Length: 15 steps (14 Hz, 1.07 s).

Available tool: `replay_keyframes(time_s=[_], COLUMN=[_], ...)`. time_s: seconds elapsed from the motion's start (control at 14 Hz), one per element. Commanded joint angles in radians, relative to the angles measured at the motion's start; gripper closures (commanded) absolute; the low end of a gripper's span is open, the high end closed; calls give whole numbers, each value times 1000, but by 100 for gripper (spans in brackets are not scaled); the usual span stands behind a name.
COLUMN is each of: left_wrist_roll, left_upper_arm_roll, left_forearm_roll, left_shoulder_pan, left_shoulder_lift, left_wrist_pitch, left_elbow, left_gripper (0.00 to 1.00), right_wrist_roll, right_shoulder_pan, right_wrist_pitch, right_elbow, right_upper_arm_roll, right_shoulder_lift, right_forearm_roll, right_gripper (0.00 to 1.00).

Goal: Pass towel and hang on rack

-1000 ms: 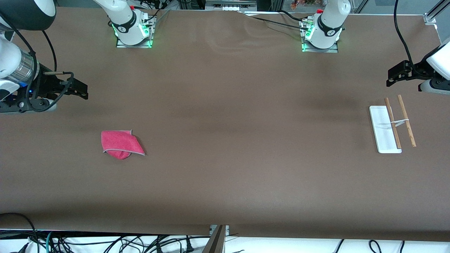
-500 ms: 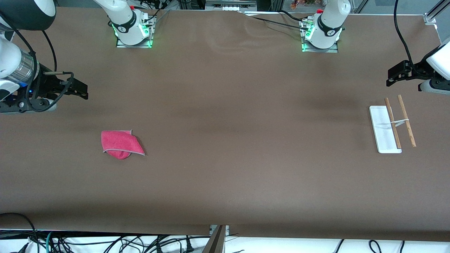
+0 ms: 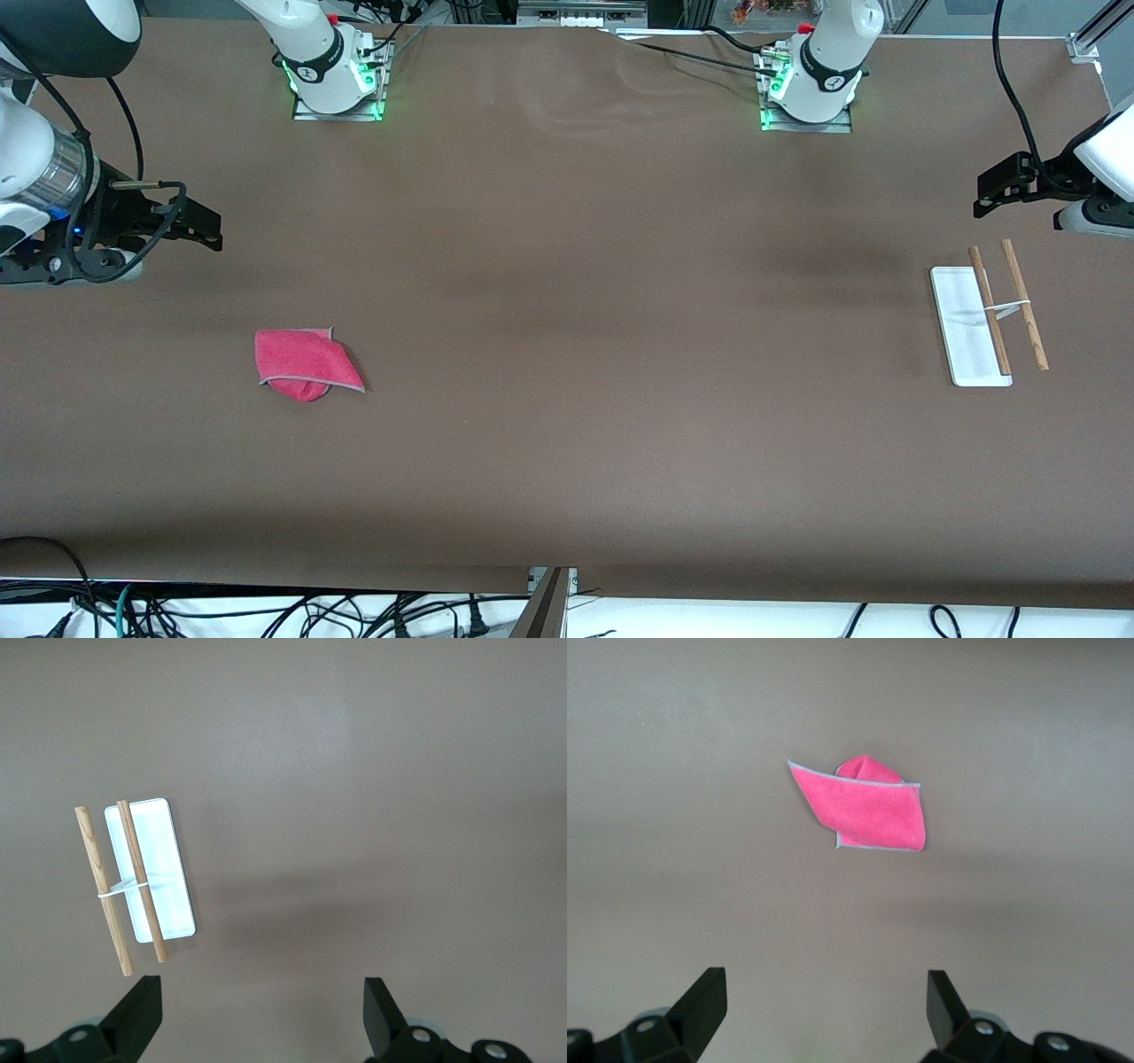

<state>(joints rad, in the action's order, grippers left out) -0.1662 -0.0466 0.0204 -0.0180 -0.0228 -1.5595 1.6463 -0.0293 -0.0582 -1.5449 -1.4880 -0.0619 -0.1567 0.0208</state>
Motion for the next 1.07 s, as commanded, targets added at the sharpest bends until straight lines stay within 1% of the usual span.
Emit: replay_keyframes(time_s=[0.0,0.14,0.36,0.64,0.86,1.0], left_wrist_roll=[-1,-3,-4,2,-3,-3], left_upper_arm_roll=[7,7,7,8,7,7], left_forearm_roll=[19,19,19,19,18,18], left_shoulder_pan=[7,7,7,7,7,7], left_shoulder_lift=[1,1,1,1,1,1], left_wrist_pitch=[18,27,29,29,29,29], left_elbow=[-16,-16,-16,-16,-16,-16], left_gripper=[0,0,0,0,0,0], right_wrist_roll=[6,8,12,123,185,248], right_shoulder_pan=[-11,-63,-132,-140,-140,-138], right_wrist_pitch=[8,-56,-191,-361,-452,-472], right_elbow=[-6,-3,-5,-3,-3,-2], right_upper_arm_roll=[-22,-23,-23,-23,-21,-21], right_shoulder_lift=[-47,-117,-236,-378,-458,-495], right_forearm_roll=[-2,-2,7,5,11,11], right_gripper=[0,0,0,0,0,1])
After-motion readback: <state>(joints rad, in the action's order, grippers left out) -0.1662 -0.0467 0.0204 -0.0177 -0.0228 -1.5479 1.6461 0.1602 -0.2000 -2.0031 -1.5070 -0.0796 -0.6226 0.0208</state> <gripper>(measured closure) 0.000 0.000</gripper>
